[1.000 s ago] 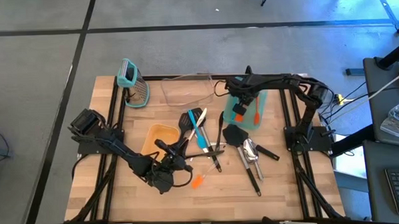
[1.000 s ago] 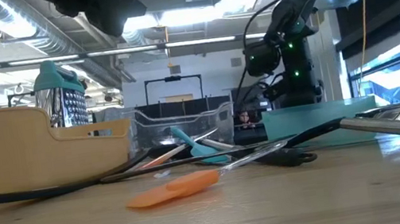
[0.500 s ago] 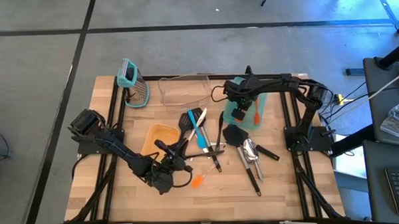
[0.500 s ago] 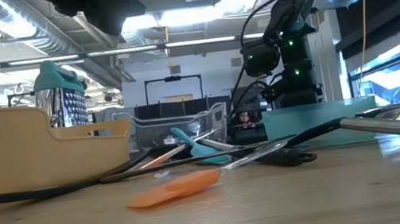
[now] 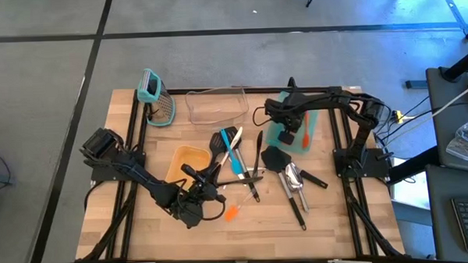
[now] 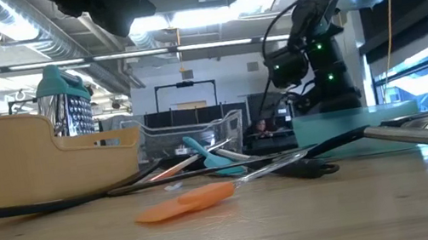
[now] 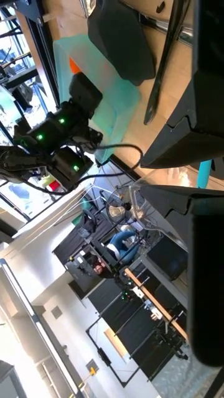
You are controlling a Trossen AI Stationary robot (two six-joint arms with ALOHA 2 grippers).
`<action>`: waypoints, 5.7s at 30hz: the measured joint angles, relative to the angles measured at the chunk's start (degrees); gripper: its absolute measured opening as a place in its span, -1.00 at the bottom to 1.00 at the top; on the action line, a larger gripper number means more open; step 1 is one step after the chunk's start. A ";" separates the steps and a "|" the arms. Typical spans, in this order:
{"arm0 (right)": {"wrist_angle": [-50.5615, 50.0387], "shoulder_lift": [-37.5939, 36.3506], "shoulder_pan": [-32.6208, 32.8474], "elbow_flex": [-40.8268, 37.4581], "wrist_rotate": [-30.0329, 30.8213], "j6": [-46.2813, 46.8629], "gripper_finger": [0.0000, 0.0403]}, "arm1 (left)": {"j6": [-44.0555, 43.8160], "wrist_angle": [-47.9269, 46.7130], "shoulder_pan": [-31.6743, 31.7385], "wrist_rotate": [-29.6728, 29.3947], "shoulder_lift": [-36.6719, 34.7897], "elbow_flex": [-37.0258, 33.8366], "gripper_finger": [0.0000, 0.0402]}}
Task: Pick & Place Kitchen Items
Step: Put the blue spatula into the green bin
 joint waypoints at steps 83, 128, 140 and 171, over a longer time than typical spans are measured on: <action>65.00 -59.68 37.33 -25.64 -27.69 10.78 -0.94 | 14.69 -40.44 36.25 80.58 -0.17 12.08 -0.39; 66.80 -60.41 42.12 -25.66 -28.24 6.92 -0.41 | 21.17 -56.47 33.97 73.28 10.99 21.41 -0.23; 67.32 -60.41 42.12 -25.66 -28.24 6.92 -0.41 | 21.42 -56.34 33.97 73.36 10.95 19.78 -0.23; 67.19 -60.41 42.10 -25.66 -28.24 6.75 -0.41 | 16.37 -63.41 34.21 72.16 12.28 25.75 -0.92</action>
